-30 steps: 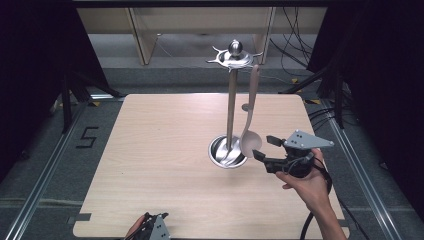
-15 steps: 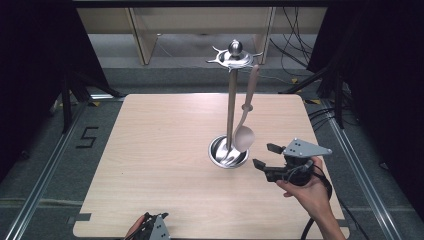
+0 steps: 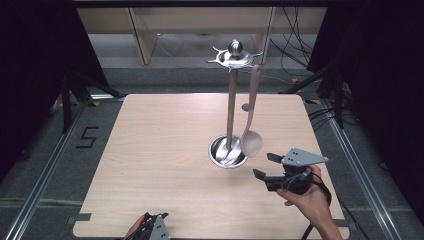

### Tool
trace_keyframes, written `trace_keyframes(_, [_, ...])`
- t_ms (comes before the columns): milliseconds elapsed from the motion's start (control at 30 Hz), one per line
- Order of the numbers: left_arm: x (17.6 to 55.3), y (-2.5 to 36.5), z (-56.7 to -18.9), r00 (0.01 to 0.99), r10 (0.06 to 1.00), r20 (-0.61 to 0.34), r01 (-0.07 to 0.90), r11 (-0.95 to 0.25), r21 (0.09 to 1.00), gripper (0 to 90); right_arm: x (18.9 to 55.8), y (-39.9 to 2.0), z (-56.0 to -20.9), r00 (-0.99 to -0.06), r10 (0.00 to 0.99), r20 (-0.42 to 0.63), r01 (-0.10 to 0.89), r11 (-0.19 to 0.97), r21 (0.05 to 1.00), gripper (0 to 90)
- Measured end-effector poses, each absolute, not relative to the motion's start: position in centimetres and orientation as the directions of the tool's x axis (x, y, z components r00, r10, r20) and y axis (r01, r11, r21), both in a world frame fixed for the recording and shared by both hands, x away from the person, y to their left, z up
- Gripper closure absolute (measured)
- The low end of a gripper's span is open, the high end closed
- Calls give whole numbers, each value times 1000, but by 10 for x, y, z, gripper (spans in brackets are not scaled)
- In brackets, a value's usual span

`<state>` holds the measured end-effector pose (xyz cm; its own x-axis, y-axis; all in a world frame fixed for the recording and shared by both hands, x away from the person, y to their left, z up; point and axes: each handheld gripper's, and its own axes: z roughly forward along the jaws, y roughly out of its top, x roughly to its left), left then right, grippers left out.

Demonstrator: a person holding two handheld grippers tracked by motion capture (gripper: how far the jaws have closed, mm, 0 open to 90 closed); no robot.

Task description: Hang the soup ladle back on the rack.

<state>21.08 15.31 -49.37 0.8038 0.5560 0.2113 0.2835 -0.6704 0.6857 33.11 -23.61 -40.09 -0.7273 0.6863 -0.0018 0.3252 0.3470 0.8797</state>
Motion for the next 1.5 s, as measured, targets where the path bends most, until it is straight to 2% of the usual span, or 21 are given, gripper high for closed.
trace_keyframes(67, [211, 153, -494, 804, 557, 210, 284, -670, 686, 157, 328, -236, -401, -724, 689, 22, 357, 347, 867, 291])
trace_keyframes(367, [211, 154, -493, 803, 550, 227, 268, -675, 688, 157, 325, -236, -412, -739, 674, 16, 358, 372, 856, 286])
trace_keyframes(400, [211, 154, -493, 803, 551, 227, 268, -674, 688, 157, 322, -235, -414, -731, 682, 40, 384, 363, 849, 286])
trace_keyframes(433, [211, 154, -493, 804, 550, 227, 267, -675, 688, 156, 324, -237, -416, -745, 667, 8, 351, 381, 855, 285])
trace_keyframes(467, [211, 154, -493, 804, 550, 227, 267, -675, 688, 157, 321, -236, -419, -737, 674, 36, 382, 373, 845, 284])
trace_keyframes(667, [211, 153, -494, 811, 550, 200, 285, -669, 687, 157, 319, -237, -428, -751, 660, 21, 374, 398, 837, 273])
trace_keyframes(733, [212, 154, -493, 805, 546, 232, 263, -679, 685, 157, 317, -235, -430, -743, 669, 35, 392, 392, 832, 264])
trace_keyframes(800, [211, 153, -494, 805, 556, 209, 285, -670, 686, 157, 318, -236, -430, -753, 657, 32, 388, 404, 829, 260])
trace_keyframes(1167, [211, 154, -492, 805, 547, 229, 266, -678, 686, 157, 308, -242, -444, -751, 660, 21, 396, 425, 814, 238])
trace_keyframes(1433, [211, 154, -492, 805, 548, 229, 266, -678, 685, 157, 301, -248, -458, -749, 662, 36, 424, 436, 794, 233])
trace_keyframes(1467, [211, 154, -492, 805, 547, 228, 266, -678, 685, 157, 298, -246, -459, -736, 674, 64, 453, 419, 787, 232])
trace_keyframes(1500, [211, 154, -492, 805, 547, 229, 266, -678, 685, 157, 300, -248, -460, -750, 660, 52, 436, 432, 789, 231])
